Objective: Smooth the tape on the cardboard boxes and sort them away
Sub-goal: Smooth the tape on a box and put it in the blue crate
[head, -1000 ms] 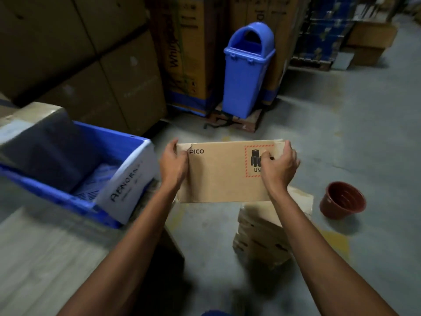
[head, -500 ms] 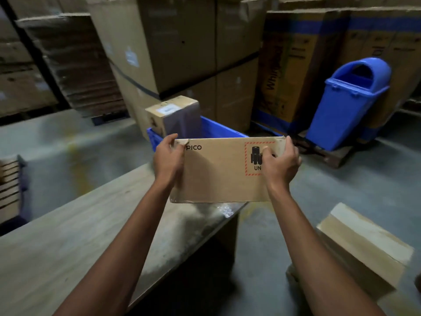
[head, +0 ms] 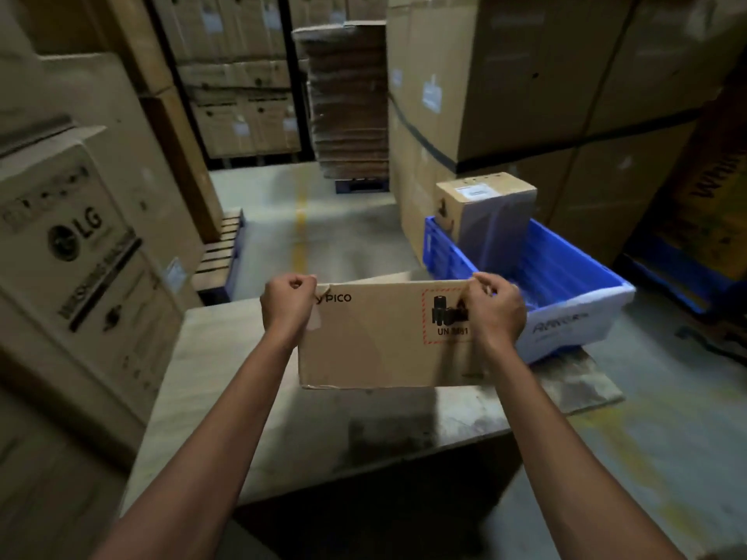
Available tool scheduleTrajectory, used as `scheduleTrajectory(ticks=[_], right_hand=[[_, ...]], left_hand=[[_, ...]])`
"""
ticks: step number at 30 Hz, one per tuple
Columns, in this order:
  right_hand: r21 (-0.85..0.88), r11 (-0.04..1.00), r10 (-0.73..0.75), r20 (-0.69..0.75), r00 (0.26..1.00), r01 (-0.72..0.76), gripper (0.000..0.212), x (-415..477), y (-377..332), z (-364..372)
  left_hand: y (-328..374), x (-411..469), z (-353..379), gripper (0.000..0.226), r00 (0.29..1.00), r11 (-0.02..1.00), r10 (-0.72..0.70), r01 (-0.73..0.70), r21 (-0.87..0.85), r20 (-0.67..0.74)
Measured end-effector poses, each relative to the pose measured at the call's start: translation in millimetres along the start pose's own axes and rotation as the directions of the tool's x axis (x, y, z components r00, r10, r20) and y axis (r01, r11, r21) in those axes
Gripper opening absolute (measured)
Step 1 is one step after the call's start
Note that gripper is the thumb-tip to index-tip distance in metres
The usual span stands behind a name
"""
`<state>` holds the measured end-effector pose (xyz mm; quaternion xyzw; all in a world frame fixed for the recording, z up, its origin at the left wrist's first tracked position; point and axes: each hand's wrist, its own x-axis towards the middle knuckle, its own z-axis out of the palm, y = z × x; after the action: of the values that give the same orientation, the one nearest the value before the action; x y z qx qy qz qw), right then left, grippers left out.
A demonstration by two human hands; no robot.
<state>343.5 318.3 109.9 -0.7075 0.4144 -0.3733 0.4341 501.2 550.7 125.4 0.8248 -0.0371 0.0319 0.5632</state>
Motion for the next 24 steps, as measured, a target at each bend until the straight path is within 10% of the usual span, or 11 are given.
scheduleTrajectory(ticks=[9,24], right_hand=[[-0.055,0.987,0.161,0.322,0.933,-0.151,0.02,16.7,63.6,53.5],[-0.087,0.991,0.136,0.682,0.718,-0.104,0.06,37.7,150.3,113.9]], left_hand=[[-112.2,-5.7,18.5,0.014,0.966,0.948,-0.258,0.247,-0.198,-0.029],[-191.1,1.6,45.1,0.056,0.943,0.959,-0.282,0.268,0.095,0.177]])
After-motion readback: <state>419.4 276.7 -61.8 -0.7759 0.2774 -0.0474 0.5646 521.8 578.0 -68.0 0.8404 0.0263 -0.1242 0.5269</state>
